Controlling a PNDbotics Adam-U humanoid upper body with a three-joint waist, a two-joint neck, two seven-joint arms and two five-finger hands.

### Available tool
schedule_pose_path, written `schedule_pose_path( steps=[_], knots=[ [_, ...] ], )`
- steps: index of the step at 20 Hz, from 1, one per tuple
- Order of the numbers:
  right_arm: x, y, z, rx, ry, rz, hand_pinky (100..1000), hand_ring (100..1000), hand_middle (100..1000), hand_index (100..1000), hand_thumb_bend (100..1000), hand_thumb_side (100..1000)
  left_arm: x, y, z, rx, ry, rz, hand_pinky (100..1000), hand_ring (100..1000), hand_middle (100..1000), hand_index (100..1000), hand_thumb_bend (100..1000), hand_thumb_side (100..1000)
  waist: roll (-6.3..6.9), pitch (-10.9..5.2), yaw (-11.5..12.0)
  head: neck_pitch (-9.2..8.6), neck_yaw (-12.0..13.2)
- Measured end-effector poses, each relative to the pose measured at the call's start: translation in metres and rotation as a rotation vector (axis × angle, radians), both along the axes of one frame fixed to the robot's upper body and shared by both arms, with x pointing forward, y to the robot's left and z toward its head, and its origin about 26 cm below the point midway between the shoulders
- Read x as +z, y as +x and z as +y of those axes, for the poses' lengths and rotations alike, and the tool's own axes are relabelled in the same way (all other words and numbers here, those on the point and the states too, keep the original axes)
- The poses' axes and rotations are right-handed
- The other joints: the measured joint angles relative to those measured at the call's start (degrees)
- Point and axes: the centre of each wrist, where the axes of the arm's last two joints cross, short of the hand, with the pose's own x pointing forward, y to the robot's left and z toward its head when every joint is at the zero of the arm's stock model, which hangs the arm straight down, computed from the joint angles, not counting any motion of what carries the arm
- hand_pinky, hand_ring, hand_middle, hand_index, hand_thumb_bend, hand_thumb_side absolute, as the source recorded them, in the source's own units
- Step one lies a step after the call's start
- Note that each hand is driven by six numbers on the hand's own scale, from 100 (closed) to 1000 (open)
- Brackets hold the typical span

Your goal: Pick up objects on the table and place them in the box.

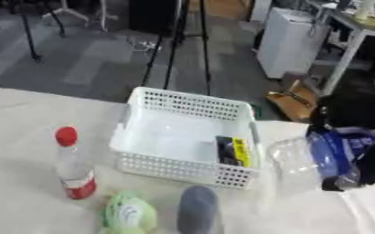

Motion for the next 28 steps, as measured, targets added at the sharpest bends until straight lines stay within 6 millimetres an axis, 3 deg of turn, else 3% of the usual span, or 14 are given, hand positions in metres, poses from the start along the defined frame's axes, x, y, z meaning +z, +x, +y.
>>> schedule_pose_path(
  steps=[9, 15, 28],
  knots=[
    [0.043, 0.024, 0.013, 0.022, 0.067, -0.2, 1000, 880, 464, 466, 100, 764, -0.001, 0.0, 0.001, 0.004, 0.004, 0.003, 725, 885, 875, 784, 100, 1000, 0.0, -0.1, 0.28, -0.01, 0.29],
    [0.053, 0.051, 0.025, 0.075, 0.12, -0.326, 1000, 875, 456, 464, 100, 786, 0.0, 0.0, 0.001, 0.005, 0.008, 0.003, 726, 885, 876, 784, 100, 1000, 0.01, -0.1, 1.1, -0.27, -0.45],
    [0.039, 0.113, 0.047, 0.147, 0.275, -0.512, 1000, 850, 409, 448, 100, 789, 0.003, 0.001, -0.001, -0.015, 0.01, -0.007, 728, 887, 877, 784, 100, 1000, 0.01, 0.62, 3.06, -1.65, -2.28]
  ],
)
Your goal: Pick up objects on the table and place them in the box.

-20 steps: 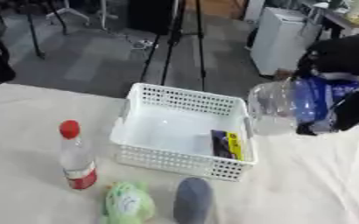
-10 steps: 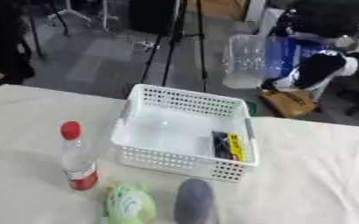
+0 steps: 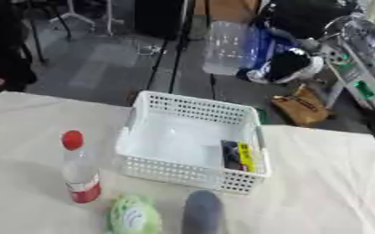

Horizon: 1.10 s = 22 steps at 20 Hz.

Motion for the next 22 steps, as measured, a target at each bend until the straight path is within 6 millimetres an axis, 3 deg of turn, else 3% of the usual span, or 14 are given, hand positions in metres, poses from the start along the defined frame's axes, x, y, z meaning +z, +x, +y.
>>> schedule_pose_path(
  steps=[11, 14, 17, 22],
  knots=[
    [-0.031, 0.027, 0.02, 0.068, 0.045, 0.046, 1000, 847, 417, 467, 100, 806, 0.001, 0.001, -0.003, -0.012, -0.008, -0.006, 729, 889, 878, 784, 100, 1000, -0.04, 1.26, 1.11, -0.12, -0.62],
    [-0.038, 0.031, 0.024, 0.069, 0.029, 0.101, 1000, 861, 467, 530, 100, 832, 0.001, 0.001, -0.003, -0.012, -0.008, -0.006, 729, 889, 878, 784, 100, 1000, -0.1, 1.26, 1.11, -0.12, -0.62],
    [-0.044, 0.034, 0.026, 0.054, 0.011, 0.196, 1000, 900, 565, 652, 100, 915, 0.001, 0.001, -0.003, -0.012, -0.008, -0.006, 729, 889, 878, 784, 100, 1000, -0.18, 1.26, 1.11, -0.09, -0.62],
    [-0.046, 0.036, 0.026, 0.011, -0.005, 0.385, 1000, 931, 626, 750, 130, 950, 0.001, 0.001, -0.003, -0.012, -0.008, -0.006, 730, 889, 878, 785, 100, 1000, -0.24, 1.26, 1.06, -0.03, -0.62]
  ],
)
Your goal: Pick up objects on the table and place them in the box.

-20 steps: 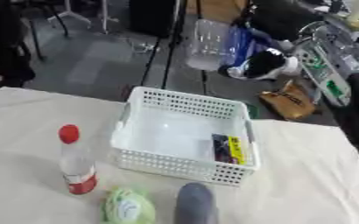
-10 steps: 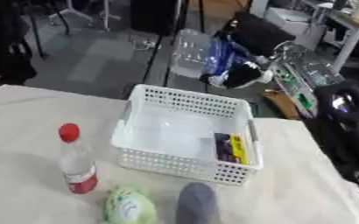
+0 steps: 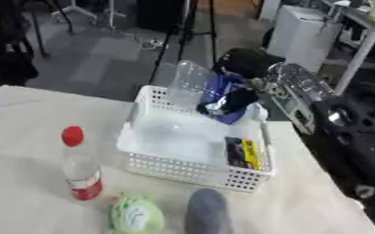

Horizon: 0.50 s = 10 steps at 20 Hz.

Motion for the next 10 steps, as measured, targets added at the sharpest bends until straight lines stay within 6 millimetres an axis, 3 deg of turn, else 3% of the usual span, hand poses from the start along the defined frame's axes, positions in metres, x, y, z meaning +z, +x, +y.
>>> schedule_pose_path(
  steps=[2, 3, 4, 5, 10],
  knots=[
    [0.0, 0.0, 0.0, -0.016, -0.007, 0.062, 1000, 934, 632, 757, 148, 947, 0.0, 0.0, 0.0, 0.0, 0.0, 0.0, 730, 889, 878, 785, 100, 1000, 0.0, 0.0, -0.06, 0.03, 0.0],
    [0.0, -0.0001, 0.0001, -0.024, -0.01, 0.088, 1000, 958, 702, 824, 261, 953, 0.0, 0.0, 0.0, 0.0, -0.001, 0.0, 730, 889, 878, 785, 100, 1000, 0.0, 0.0, -0.07, 0.03, 0.0],
    [0.0001, -0.0001, 0.0001, -0.031, -0.014, 0.113, 1000, 958, 702, 824, 261, 953, 0.0, 0.0, 0.0, 0.0, -0.001, 0.0, 730, 889, 878, 785, 100, 1000, 0.0, 0.0, -0.07, 0.04, 0.0],
    [0.0001, -0.0001, 0.0001, -0.039, -0.018, 0.137, 1000, 975, 754, 900, 337, 977, 0.0, 0.0, 0.0, 0.001, -0.001, 0.0, 731, 890, 879, 786, 100, 1000, 0.0, 0.0, -0.07, 0.04, 0.0],
    [0.004, -0.0042, 0.0043, -0.035, -0.022, 0.232, 1000, 987, 815, 1000, 417, 1000, 0.0, 0.0, 0.0, 0.002, -0.003, 0.0, 733, 893, 882, 789, 100, 1000, 0.01, 0.23, -0.23, 0.07, 0.02]
  ],
)
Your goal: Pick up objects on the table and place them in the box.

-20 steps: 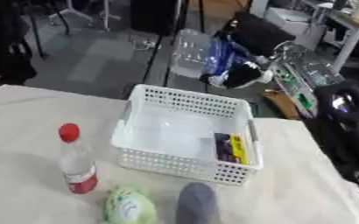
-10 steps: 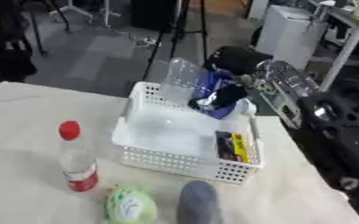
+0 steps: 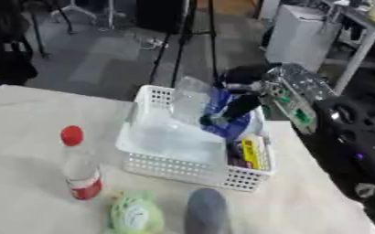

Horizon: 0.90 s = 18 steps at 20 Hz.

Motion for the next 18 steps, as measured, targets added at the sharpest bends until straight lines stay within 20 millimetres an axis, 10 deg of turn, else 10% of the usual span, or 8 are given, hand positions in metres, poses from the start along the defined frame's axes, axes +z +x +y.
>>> schedule_pose_path(
  steps=[18],
  knots=[
    [0.014, -0.016, 0.016, 0.041, 0.042, -0.05, 1000, 992, 896, 1000, 461, 1000, 0.0, 0.0, 0.0, 0.003, 0.002, -0.002, 736, 899, 886, 792, 100, 1000, -0.14, 1.18, -0.19, 0.23, 0.13]
  ],
)
